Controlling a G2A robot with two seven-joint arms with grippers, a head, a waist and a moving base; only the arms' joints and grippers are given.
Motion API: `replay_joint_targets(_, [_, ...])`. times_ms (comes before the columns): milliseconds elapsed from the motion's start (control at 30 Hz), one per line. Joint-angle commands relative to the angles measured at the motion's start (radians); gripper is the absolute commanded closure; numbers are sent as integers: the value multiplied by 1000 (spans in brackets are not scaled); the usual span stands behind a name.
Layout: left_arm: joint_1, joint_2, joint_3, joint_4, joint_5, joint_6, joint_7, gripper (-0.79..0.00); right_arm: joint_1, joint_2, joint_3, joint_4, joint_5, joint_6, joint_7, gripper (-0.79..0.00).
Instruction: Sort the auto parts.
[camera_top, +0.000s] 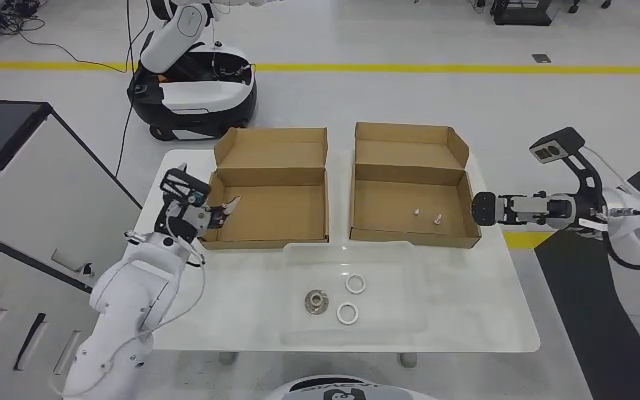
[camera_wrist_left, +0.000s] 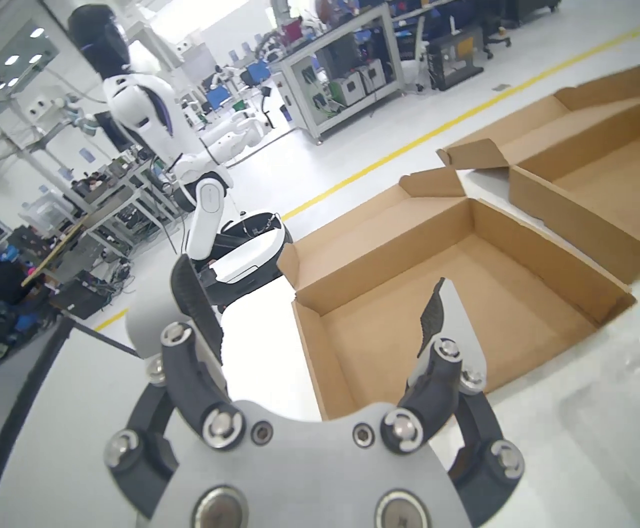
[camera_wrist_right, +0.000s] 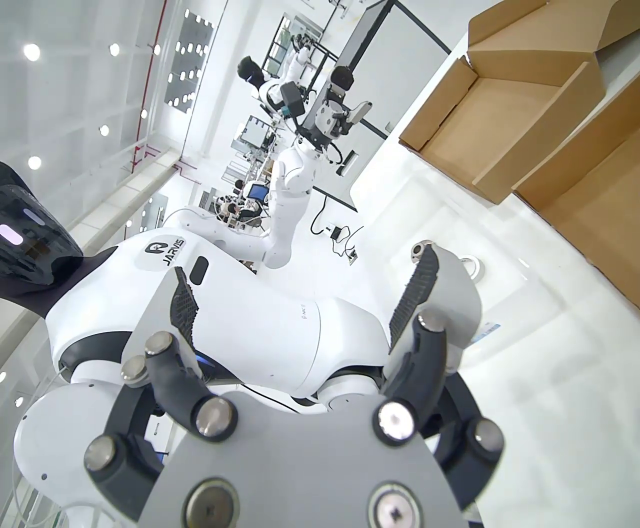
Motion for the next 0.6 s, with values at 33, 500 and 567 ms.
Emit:
replay_joint_targets(33, [-24,5,27,-65,11,-112,-93,-785,0,0,0,0,0,0,0,-785])
replay_joint_targets(500, [-180,9,222,-192,-94,-339,-546,-785,0,0,0,0,0,0,0,-785])
replay_joint_targets(567, [-219,7,274,-192,-91,-348,-611,-785,0,0,0,0,0,0,0,-785])
